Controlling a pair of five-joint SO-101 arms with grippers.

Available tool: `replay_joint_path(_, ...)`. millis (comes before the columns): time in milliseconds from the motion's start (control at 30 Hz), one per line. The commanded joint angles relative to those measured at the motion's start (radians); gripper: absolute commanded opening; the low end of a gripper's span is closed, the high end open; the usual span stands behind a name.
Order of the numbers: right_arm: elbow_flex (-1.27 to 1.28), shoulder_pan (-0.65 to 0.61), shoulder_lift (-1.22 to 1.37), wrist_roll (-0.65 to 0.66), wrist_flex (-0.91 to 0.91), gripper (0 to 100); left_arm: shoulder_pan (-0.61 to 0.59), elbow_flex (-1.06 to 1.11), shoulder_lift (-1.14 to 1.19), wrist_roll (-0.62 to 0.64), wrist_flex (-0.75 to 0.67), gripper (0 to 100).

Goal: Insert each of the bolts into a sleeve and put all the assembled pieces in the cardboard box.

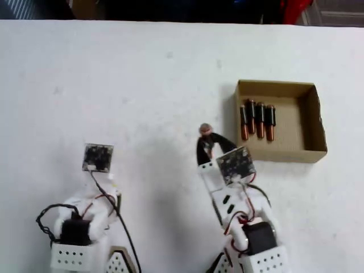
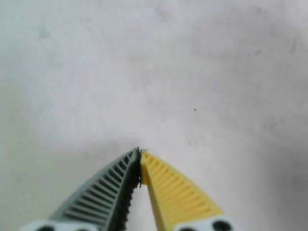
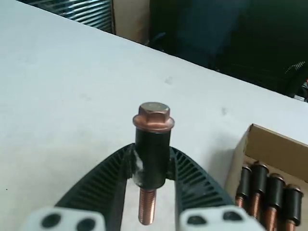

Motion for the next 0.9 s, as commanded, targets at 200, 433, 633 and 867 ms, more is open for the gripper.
replay_joint_path(200, -0.324, 0.174, 0.018, 0.080, 0.196, 1.6, -0.096, -0.002, -0.005, -0.008, 0.006, 2)
replay_joint_path(433, -0.512, 0.268, 0.305, 0.110, 0.196, 1.6, -0.096, -0.002, -0.005, -0.008, 0.006, 2)
replay_joint_path(633, -0.663, 0.418, 0.690, 0.110, 0.053, 1.6, -0.096, -0.002, -0.005, -0.008, 0.006, 2)
replay_joint_path(867, -0.876, 0.512, 1.142, 0.112, 0.016, 1.6, -0.096, -0.002, -0.005, -0.009, 0.006, 2)
